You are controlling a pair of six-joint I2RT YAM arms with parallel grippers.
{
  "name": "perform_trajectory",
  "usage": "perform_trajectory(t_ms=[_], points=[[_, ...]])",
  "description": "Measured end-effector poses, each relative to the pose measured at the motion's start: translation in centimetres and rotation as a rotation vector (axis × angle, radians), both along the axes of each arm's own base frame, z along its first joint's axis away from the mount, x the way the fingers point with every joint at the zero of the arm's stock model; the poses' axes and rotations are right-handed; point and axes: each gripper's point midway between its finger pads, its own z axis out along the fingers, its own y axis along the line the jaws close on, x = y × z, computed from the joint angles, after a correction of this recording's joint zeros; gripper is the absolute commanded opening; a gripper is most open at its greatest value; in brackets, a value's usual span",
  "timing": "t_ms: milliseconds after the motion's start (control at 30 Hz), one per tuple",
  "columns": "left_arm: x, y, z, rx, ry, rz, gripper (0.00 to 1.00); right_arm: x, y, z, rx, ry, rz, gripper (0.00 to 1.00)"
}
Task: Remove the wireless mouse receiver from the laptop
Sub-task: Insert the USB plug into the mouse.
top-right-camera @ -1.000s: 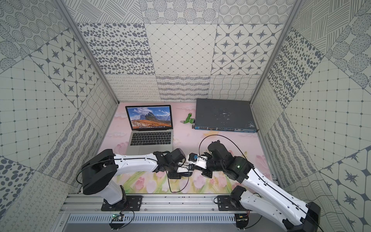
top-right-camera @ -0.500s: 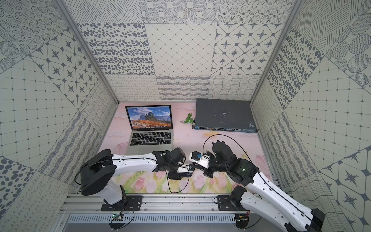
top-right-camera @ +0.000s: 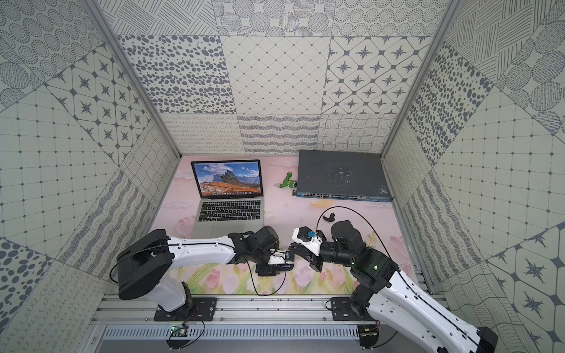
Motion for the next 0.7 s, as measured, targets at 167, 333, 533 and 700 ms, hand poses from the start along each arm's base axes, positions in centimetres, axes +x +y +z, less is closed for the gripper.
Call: perform_trajectory(t_ms=[167,333,533,700], points=[[-0.3,0.0,-0.9,-0.043,0.017,0.044,0.73,0.1,0.4,1.1,0.043,-0.015,0.005,0.07],[-0.4,-0.5,-1.0,-0.128,0.017,0.080,0.72,0.3,0.7,0.7,0.069,-0.014,0.000,0.07],[-0.2,-0.9,-1.0,-0.209,0.010,0.127,0.66,0.6,0.5,-0.9,0.072,0.008,-0.030,0.07],[-0.4,-0.9,-1.3,-0.317,-0.004,0.163,0.66,0.8,0.3,-0.4,0.081,-0.013,-0.043,0.08]])
